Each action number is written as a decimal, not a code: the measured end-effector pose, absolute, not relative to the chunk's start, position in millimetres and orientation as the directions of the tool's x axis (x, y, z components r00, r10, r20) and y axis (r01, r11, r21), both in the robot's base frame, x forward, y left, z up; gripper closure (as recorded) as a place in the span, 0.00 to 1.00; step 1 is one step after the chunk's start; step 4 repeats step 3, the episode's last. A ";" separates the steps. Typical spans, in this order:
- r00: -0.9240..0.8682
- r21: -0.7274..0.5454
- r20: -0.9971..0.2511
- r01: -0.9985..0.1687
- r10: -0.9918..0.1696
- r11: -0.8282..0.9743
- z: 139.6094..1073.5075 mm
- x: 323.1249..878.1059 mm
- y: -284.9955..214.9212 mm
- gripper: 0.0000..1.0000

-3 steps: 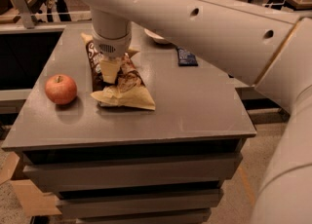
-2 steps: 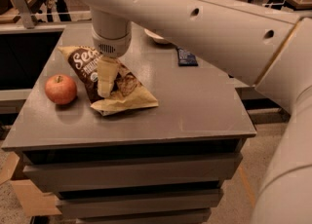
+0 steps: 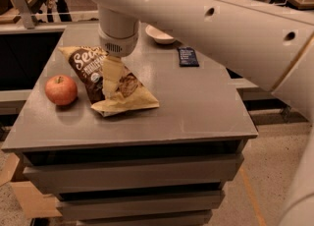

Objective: Move brown chip bag near apple

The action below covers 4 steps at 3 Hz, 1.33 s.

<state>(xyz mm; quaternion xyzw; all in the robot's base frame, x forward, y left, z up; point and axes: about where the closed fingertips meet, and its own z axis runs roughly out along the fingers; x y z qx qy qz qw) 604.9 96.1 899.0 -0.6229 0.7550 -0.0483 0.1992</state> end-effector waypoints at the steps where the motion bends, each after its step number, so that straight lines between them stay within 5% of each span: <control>1: -0.178 -0.336 -0.306 -0.899 -0.935 0.281 915.0 595.1 72.1 0.00; 3: -0.316 -0.286 -0.437 -0.839 -0.842 0.463 912.8 588.3 -11.4 0.00; 4: -0.316 -0.286 -0.437 -0.839 -0.842 0.463 912.8 588.3 -11.4 0.00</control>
Offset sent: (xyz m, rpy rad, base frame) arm -0.0236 -0.1070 0.0312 0.2218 -0.0666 -0.2124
